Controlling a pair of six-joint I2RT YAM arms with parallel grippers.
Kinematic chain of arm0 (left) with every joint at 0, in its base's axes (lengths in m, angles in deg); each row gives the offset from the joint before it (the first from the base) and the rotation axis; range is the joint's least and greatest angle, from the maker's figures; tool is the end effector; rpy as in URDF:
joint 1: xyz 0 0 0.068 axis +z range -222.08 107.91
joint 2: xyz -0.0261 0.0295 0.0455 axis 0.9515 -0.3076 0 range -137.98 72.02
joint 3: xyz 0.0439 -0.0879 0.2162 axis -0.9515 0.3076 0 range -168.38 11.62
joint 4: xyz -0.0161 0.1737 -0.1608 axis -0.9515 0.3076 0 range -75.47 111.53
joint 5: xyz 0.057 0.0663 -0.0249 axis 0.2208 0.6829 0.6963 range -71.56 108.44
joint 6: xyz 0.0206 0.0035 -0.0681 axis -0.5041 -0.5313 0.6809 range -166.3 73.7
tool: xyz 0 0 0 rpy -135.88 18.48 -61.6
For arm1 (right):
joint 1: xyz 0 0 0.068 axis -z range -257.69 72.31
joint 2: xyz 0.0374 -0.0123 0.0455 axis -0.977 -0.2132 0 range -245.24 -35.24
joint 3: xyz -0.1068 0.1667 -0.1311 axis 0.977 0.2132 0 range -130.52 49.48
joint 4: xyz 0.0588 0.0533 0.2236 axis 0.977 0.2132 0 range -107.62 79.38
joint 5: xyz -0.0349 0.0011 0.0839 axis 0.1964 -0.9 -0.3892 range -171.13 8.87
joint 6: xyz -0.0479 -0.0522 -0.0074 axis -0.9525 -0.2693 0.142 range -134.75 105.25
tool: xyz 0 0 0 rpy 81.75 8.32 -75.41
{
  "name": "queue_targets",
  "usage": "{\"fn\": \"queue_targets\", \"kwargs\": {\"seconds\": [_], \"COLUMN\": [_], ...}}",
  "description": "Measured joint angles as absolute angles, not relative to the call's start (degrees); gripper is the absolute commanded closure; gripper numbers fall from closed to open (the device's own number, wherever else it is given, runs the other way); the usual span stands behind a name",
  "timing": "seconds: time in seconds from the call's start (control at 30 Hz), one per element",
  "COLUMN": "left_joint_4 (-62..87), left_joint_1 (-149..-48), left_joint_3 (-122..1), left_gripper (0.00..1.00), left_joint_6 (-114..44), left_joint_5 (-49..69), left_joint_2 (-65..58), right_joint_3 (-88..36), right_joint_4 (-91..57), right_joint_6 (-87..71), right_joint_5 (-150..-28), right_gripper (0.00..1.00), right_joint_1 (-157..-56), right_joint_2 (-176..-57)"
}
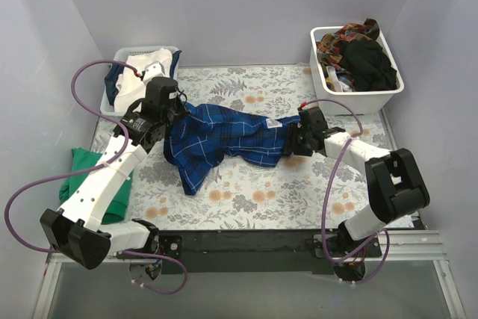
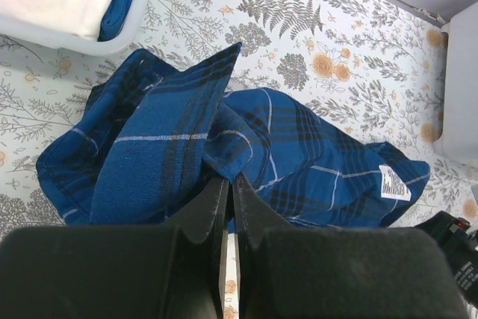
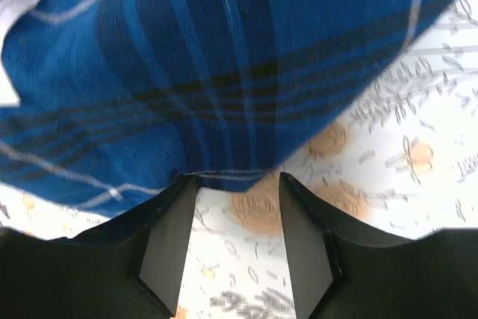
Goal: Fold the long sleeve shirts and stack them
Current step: Flatten the shirt out
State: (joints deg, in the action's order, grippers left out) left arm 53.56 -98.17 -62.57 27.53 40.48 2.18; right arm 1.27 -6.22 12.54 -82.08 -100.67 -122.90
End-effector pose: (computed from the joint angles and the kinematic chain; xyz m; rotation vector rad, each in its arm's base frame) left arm 0.2442 -0.0950 0.3303 -1.0839 1.9001 -0.6006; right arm 0.2773 0.1188 0.1449 0.0866 2.4997 0.3964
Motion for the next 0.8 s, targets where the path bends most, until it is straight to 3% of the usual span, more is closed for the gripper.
{"fn": "queue_targets", "kwargs": {"seconds": [0.13,0.27,0.33,0.53,0.63,0.8], "left_joint_4": [53.6,53.6,53.6,54.1,54.5,54.6], "left_joint_1": [-98.2,-98.2,-98.2,-98.2,-98.2,-98.2], "left_joint_3": [-62.0,-61.9,-61.9,-61.9,-61.9,-61.9], "left_gripper": [1.0,1.0,1.0,1.0,1.0,1.0], "left_joint_6": [27.7,27.7,27.6,27.6,27.6,27.6], "left_joint_5": [40.2,40.0,40.0,40.1,40.3,40.4], "left_joint_2": [2.2,2.2,2.2,2.2,2.3,2.7], "right_joint_3": [-0.8,-3.5,-4.8,-5.8,-5.2,-2.0], "right_joint_4": [-7.5,-8.2,-8.7,-7.9,-5.9,-3.5], "right_joint_6": [12.5,12.5,12.3,12.6,12.1,10.6], "right_joint_5": [-82.4,-82.5,-81.8,-79.4,-78.0,-77.0], "right_gripper": [0.54,0.89,0.99,0.99,0.77,0.59], "right_joint_1": [-100.6,-100.6,-100.6,-100.6,-100.6,-100.6], "right_joint_2": [-126.9,-131.5,-133.0,-133.3,-130.6,-121.5]}}
